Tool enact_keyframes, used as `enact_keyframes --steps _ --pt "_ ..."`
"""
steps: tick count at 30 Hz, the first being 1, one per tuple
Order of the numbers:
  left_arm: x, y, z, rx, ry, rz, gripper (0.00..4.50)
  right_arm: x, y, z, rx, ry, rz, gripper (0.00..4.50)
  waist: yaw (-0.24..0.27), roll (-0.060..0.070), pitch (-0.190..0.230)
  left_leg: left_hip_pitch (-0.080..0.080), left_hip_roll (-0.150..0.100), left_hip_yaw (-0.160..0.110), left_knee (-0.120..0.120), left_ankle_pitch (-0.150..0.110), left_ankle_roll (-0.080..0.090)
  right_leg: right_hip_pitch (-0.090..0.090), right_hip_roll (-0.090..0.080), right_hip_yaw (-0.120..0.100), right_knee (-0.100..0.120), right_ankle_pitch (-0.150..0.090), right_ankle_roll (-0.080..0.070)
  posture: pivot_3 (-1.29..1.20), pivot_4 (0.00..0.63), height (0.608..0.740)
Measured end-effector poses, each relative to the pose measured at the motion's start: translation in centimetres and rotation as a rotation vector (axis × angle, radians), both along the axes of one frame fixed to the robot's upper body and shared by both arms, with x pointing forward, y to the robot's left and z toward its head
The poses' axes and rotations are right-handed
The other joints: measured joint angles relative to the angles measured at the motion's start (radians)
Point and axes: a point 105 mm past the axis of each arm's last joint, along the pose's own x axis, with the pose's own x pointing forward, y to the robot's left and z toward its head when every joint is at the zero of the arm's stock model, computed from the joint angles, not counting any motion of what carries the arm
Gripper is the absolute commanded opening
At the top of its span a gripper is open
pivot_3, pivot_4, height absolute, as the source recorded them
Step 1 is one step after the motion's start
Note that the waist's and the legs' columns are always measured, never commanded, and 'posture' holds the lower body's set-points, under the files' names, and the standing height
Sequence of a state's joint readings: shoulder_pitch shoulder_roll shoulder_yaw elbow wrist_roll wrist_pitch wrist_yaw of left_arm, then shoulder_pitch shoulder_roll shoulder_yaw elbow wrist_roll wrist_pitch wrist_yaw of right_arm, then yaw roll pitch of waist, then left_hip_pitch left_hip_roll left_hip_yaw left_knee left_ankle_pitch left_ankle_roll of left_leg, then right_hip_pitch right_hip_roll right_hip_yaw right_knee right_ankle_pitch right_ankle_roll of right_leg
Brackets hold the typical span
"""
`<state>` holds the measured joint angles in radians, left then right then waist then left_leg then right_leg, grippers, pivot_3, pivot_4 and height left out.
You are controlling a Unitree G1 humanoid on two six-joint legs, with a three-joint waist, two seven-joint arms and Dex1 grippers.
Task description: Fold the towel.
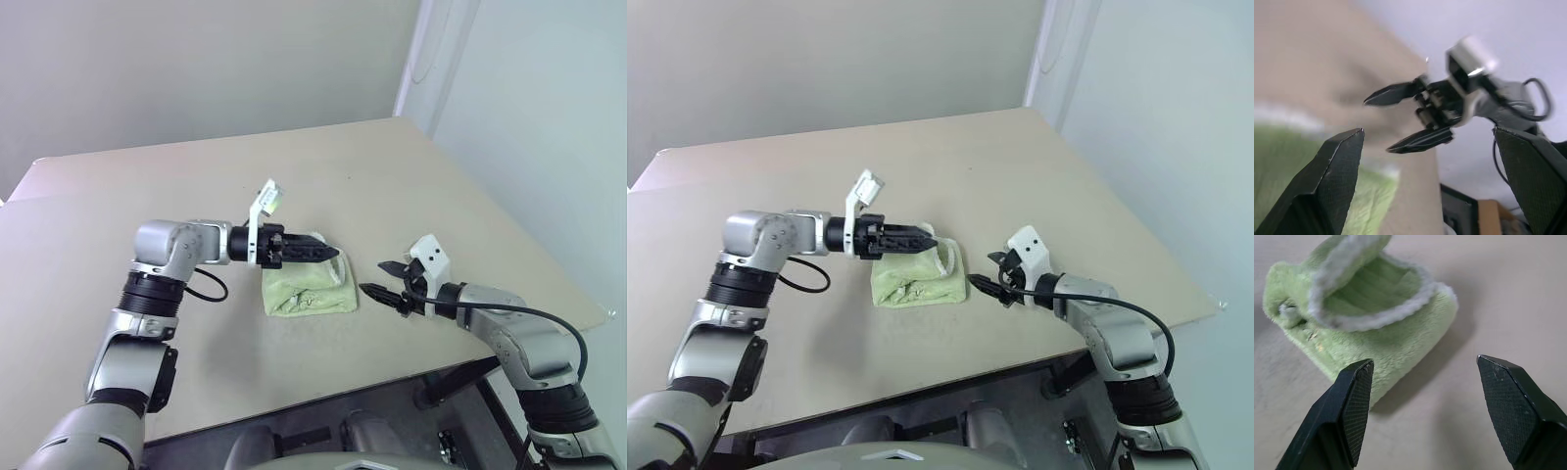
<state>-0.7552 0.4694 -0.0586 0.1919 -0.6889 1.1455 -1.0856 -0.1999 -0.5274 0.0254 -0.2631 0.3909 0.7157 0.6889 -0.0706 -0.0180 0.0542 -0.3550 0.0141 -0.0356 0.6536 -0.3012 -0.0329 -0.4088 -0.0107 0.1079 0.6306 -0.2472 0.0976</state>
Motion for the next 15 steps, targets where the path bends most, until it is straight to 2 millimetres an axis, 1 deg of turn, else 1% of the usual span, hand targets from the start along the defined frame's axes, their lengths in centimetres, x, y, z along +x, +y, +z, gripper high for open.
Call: enact_keyframes --steps 3,5,7,9,11,12,13,15 --pt "0.7 2.9 0.6 0.040 -0.105 0.101 4.48 0.8 0.1 1.9 0.064 -0.038 -0.009 3.53 -0.003 0.000 0.000 0.001 0.001 0.000 0.000 0.000 0.000 0.000 0.001 0.000 0.001 0.000 0.000 0.00 0.000 0.740" --pt "1.0 4.5 0.4 0.075 -0.159 0.162 4.48 1.1 0.7 2.8 0.106 -0.047 0.002 3.53 0.001 0.000 0.000 0.001 0.001 -0.001 -0.001 0.000 0.000 0.000 0.001 0.000 0.001 0.000 0.000 0.00 0.000 0.740" --pt "0.9 6.0 -0.3 0.116 -0.225 0.205 4.48 1.3 1.7 3.7 0.149 -0.055 0.031 3.53 0.001 0.001 0.000 0.001 0.001 0.000 -0.001 0.000 0.000 0.000 0.000 0.000 0.000 0.001 -0.002 0.00 0.000 0.740" --pt "0.7 7.2 -1.5 0.164 -0.264 0.238 4.48 1.6 3.0 4.8 0.175 -0.074 0.068 3.53 0.001 0.001 0.000 0.000 0.001 0.000 0.000 0.000 0.000 0.000 0.000 0.000 0.000 0.002 -0.003 0.00 0.000 0.740" --pt "0.7 7.7 -2.8 0.214 -0.310 0.263 4.48 1.8 4.6 5.9 0.196 -0.094 0.122 3.53 0.002 0.000 0.000 0.000 0.001 0.000 0.000 0.000 0.000 0.000 0.000 0.000 0.000 0.002 -0.004 0.00 0.000 0.740" --pt "0.7 7.7 -3.3 0.237 -0.329 0.261 4.48 1.8 5.3 6.2 0.198 -0.100 0.146 3.53 0.006 0.000 0.000 -0.001 0.001 0.000 0.000 0.000 0.000 0.000 0.000 -0.001 0.000 0.002 -0.004 0.00 0.000 0.740" --pt "0.7 7.7 -3.8 0.267 -0.364 0.262 4.48 1.8 6.2 6.3 0.199 -0.097 0.173 3.53 0.008 0.000 0.000 0.000 0.000 0.000 0.000 0.000 0.000 0.000 0.000 -0.001 0.000 0.002 -0.004 0.00 0.000 0.740" --pt "1.1 6.9 -4.5 0.299 -0.420 0.273 4.48 2.0 7.5 5.7 0.190 -0.075 0.208 3.53 0.013 0.000 0.000 -0.001 0.000 0.000 0.001 0.000 0.000 0.001 -0.001 -0.001 0.000 0.002 -0.004 0.00 0.000 0.740"
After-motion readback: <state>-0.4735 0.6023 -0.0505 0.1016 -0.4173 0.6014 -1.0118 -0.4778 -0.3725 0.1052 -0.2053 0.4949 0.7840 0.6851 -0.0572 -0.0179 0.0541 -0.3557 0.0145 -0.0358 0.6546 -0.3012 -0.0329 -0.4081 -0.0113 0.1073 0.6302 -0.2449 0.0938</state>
